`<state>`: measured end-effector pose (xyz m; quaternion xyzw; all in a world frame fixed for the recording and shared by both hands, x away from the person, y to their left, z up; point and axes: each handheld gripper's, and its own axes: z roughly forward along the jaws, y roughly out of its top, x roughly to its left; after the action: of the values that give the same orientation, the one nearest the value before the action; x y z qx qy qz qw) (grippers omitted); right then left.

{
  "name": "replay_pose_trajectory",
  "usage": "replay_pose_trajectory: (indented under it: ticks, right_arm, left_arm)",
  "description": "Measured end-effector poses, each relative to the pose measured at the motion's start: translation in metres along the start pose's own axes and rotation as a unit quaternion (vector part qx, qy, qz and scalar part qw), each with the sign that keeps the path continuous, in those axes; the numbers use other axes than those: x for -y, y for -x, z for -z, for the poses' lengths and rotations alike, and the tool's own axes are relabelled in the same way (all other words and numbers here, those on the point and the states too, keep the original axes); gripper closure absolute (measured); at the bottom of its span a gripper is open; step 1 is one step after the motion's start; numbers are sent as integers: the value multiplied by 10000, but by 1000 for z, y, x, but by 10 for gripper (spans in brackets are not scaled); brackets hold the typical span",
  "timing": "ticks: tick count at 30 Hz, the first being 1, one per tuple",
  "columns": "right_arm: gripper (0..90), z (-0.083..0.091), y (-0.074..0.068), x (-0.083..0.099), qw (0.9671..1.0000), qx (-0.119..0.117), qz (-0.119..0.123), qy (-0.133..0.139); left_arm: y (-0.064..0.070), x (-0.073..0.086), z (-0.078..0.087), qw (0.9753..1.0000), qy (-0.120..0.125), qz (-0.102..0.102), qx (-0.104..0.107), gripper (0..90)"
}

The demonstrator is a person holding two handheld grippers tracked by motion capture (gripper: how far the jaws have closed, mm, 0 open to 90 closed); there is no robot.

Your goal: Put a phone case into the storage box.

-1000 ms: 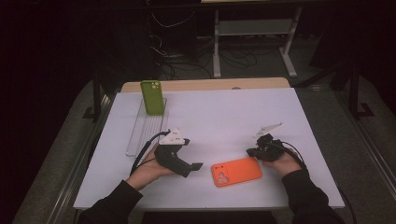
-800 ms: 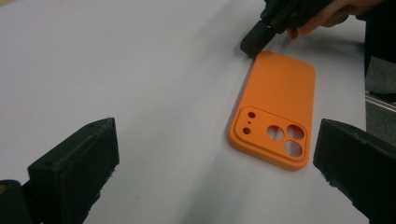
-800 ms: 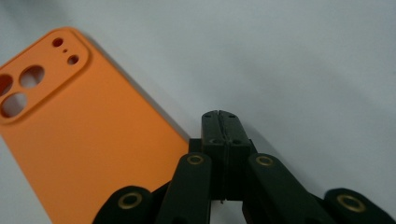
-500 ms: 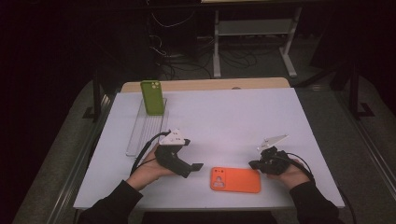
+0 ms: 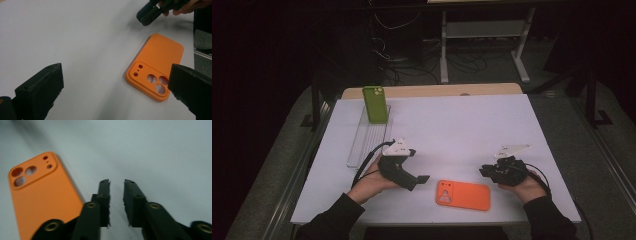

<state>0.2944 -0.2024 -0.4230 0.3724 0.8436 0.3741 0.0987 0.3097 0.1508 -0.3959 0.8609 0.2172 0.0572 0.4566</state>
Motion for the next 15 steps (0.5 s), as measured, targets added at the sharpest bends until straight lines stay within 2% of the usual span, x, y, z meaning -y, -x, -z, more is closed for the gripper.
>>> replay_pose_trajectory:
  ticks: [2, 5, 8, 12, 15]
  right_arm:
    - [632, 2, 6, 0, 9999, 44, -68, 124]
    - [456, 5, 11, 1, 9992, 176, -149, 325]
    - [262, 9, 14, 3, 9981, 188, -330, 491]
    - [14, 9, 15, 4, 9960, 159, -458, 757]
    - [0, 11, 14, 4, 9955, 112, -378, 857]
  left_arm:
    - [0, 0, 0, 10000, 13, 15, 4, 0]
    - [0, 0, 0, 10000, 5, 19, 14, 0]
    - [0, 0, 0, 10000, 37, 56, 13, 0]
    - [0, 2, 0, 10000, 10, 54, 21, 0]
    - [0, 2, 0, 10000, -6, 32, 22, 0]
